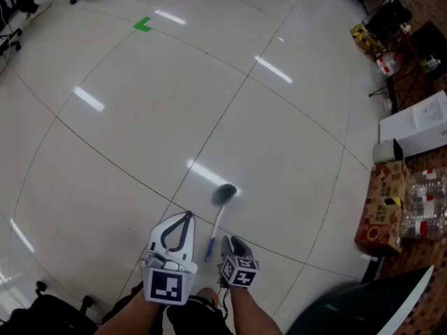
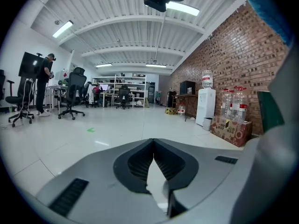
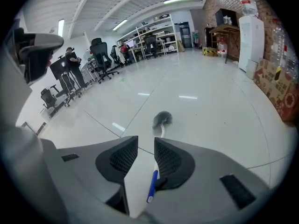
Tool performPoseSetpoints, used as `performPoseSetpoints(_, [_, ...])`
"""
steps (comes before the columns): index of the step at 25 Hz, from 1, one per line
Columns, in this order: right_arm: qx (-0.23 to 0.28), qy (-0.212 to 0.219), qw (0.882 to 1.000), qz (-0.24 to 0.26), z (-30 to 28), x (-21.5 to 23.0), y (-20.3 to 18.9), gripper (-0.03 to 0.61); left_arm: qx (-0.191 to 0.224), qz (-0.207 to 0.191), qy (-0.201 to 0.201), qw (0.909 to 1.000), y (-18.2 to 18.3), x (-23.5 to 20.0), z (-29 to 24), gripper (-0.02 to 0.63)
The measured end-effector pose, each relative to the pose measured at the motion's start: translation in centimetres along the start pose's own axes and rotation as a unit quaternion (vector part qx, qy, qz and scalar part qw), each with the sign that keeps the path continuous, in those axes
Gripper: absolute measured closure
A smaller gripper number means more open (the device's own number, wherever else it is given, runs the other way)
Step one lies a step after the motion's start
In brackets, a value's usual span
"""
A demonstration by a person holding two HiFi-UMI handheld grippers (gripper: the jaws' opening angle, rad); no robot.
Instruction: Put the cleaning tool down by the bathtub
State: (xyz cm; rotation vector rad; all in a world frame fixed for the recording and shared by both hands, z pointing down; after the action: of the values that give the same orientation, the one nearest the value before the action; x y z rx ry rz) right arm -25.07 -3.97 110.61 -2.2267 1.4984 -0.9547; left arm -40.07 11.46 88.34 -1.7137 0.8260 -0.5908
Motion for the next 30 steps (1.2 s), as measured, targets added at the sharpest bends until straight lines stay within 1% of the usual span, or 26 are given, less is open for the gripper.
performPoseSetpoints(3, [-0.027, -0.013, 1.0, 0.002, -2.9, 1.4, -2.6, 0.442, -0.02, 0.002, -0.009, 0.9998, -2.6, 0.6, -1.3, 0.607])
performPoseSetpoints(6, [-0.042, -0.022, 0.999, 0.004, -5.2, 2.4, -4.5, 0.442, -0.04, -0.006, -0.02, 0.999, -6.0, 1.1, -3.2, 0.609])
performPoseSetpoints(9, [-0.039, -0.025, 0.999, 0.004, -7.2, 3.0, -5.1, 0.442, -0.057, -0.02, -0.009, 0.9981, -9.8, 0.6, -4.9, 0.609])
performPoseSetpoints(11, [-0.033, -0.025, 0.999, 0.008, -8.6, 3.3, -5.2, 0.442, -0.081, -0.027, -0.002, 0.9964, -12.5, 0.0, -5.4, 0.609])
performPoseSetpoints(14, [-0.036, -0.033, 0.999, 0.014, -11.1, 4.2, -5.6, 0.44, -0.122, -0.029, -0.009, 0.992, -15.3, 0.0, -5.4, 0.609])
performPoseSetpoints(15, [-0.041, -0.037, 0.998, 0.013, -11.9, 4.5, -5.9, 0.43, -0.132, -0.03, -0.015, 0.9907, -15.9, 0.2, -5.3, 0.609])
performPoseSetpoints(17, [-0.058, -0.044, 0.997, 0.011, -13.4, 4.8, -6.6, 0.429, -0.141, -0.033, -0.025, 0.9892, -16.6, 0.4, -5.1, 0.609])
performPoseSetpoints(20, [-0.089, -0.05, 0.995, 0.011, -15.1, 5.3, -7.9, 0.428, -0.141, -0.039, -0.027, 0.9889, -16.7, 0.4, -5.0, 0.609])
performPoseSetpoints(23, [-0.123, -0.06, 0.99, 0.023, -16.5, 5.7, -8.7, 0.422, -0.134, -0.038, -0.03, 0.9898, -16.1, 0.4, -5.1, 0.609])
performPoseSetpoints(26, [-0.152, -0.079, 0.984, 0.047, -17.5, 5.8, -8.6, 0.424, -0.132, -0.037, -0.037, 0.9899, -16.1, 0.5, -5.0, 0.609])
performPoseSetpoints(27, [-0.16, -0.084, 0.982, 0.056, -17.7, 5.9, -8.6, 0.427, -0.132, -0.038, -0.039, 0.9897, -16.2, 0.7, -4.9, 0.609])
performPoseSetpoints(28, [-0.166, -0.087, 0.98, 0.062, -17.8, 5.9, -8.5, 0.443, -0.133, -0.038, -0.04, 0.9895, -16.2, 0.8, -4.9, 0.609])
performPoseSetpoints(30, [-0.17, -0.088, 0.98, 0.056, -17.9, 6.1, -8.6, 0.455, -0.135, -0.038, -0.042, 0.9892, -16.3, 1.0, -4.8, 0.609])
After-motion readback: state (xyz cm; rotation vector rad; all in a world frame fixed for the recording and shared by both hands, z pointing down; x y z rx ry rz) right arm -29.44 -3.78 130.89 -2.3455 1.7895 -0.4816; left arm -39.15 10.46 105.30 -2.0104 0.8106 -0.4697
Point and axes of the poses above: the fingertips, and each gripper's own axes: z backward along the fingers, x to its right, y out of its top, the point moved 6 cm from there along z, backward along the fingers, and after that the axes turned 9 degrees about y, right-handed, at the moved point
